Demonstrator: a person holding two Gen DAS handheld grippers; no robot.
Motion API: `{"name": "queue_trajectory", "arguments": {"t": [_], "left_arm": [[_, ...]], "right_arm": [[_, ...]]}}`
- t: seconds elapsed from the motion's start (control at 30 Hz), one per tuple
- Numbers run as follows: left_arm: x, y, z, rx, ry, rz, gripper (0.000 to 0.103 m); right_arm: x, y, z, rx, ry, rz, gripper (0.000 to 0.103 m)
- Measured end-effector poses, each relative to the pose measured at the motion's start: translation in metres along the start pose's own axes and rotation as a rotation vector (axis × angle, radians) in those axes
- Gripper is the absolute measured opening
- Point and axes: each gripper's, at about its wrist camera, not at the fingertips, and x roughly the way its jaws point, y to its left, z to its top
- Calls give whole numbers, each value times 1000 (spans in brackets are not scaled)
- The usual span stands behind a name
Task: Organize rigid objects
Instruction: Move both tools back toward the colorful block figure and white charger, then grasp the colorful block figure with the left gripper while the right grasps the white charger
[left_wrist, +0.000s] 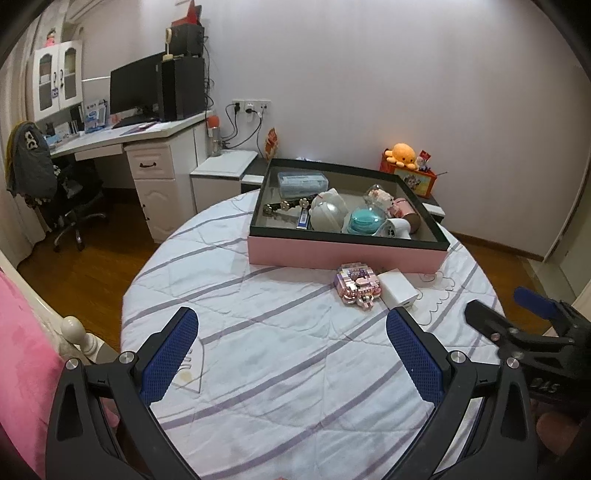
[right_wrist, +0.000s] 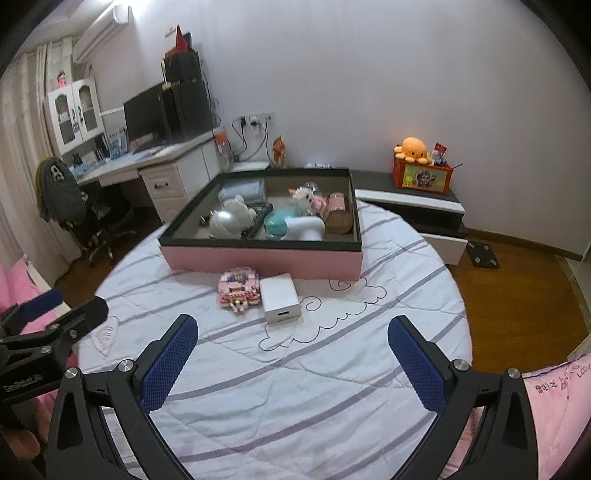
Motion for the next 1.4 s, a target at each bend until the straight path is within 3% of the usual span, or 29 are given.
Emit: {"name": "queue_trajectory", "arguments": {"t": [0.27, 0.43, 0.57, 0.73, 0.8, 0.87, 1.4], "left_arm": [[52, -7, 4, 7, 64, 2, 103], [78, -10, 2, 12, 101, -4, 103], [95, -11, 2, 6, 125, -5, 103], [107, -14, 2, 11, 143, -11, 103], [112, -18, 2, 14, 148, -17, 103], [117, -24, 3, 16, 154, -27, 103], [182, -55, 17, 23, 222, -45, 103]], "right_arm": [[69, -6, 3, -17, 116, -4, 103], [101, -4, 7, -47, 168, 7, 93], [120, -2, 9, -60, 198, 22, 77], [137, 3, 9, -97, 219, 35, 72], [134, 3, 7, -105, 207, 42, 62], [129, 1, 6, -114, 199, 37, 41], [120, -37, 7, -28, 177, 35, 41]]}}
